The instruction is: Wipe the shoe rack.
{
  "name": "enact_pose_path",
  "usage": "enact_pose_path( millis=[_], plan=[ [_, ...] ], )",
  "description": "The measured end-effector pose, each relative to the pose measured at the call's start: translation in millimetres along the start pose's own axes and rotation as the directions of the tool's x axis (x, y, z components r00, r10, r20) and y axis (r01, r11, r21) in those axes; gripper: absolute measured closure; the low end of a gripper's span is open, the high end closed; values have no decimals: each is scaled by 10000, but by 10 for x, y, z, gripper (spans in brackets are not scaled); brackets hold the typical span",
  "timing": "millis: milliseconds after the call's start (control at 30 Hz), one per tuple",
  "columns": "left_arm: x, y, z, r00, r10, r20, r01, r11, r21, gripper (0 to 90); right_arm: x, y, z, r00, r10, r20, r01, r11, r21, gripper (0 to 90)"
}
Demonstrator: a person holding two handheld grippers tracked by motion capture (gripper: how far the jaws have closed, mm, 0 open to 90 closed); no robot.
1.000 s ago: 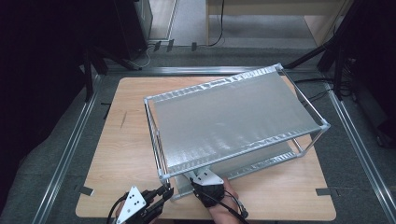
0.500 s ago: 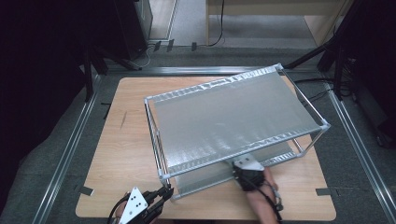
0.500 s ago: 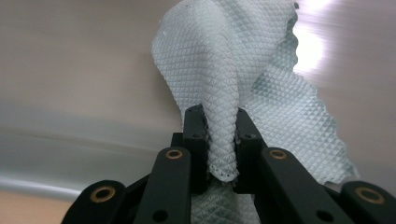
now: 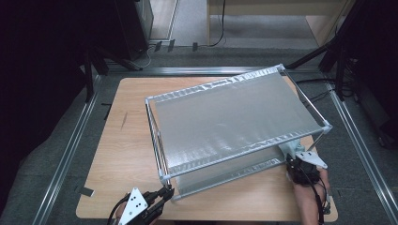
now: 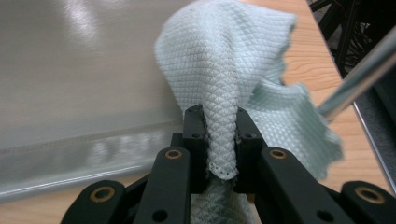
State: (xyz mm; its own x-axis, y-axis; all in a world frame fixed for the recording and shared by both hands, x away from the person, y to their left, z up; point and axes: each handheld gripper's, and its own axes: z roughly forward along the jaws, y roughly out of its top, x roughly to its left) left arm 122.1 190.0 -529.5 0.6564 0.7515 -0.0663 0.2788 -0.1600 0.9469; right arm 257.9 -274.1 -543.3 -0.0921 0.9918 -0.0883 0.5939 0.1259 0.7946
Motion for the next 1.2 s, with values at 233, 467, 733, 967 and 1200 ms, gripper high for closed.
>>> enact_pose_path(
  millis=[233,467,733,967,1200],
  plan=[
    [5,0,1,10000,-47,35,47,10000,-2,812,894,-49,-143,9729,-1111,-2025,1154,9933,94,803],
    [5,-2,2,10000,-61,38,61,10000,-20,812,2120,-168,-367,8663,-2888,-4077,2843,9559,-730,800],
    [4,-2,4,10000,-68,39,68,10000,-25,812,2619,-234,-514,7901,-3799,-4811,3613,9226,-1352,803],
    [10,-3,5,10000,-45,72,45,10000,-25,812,2036,-125,-310,8640,-3147,-3930,3082,9478,-814,804],
    [12,-3,5,10000,-36,85,37,10000,-28,811,1240,-35,-93,9507,-2008,-2362,2031,9790,-150,799]
  ],
)
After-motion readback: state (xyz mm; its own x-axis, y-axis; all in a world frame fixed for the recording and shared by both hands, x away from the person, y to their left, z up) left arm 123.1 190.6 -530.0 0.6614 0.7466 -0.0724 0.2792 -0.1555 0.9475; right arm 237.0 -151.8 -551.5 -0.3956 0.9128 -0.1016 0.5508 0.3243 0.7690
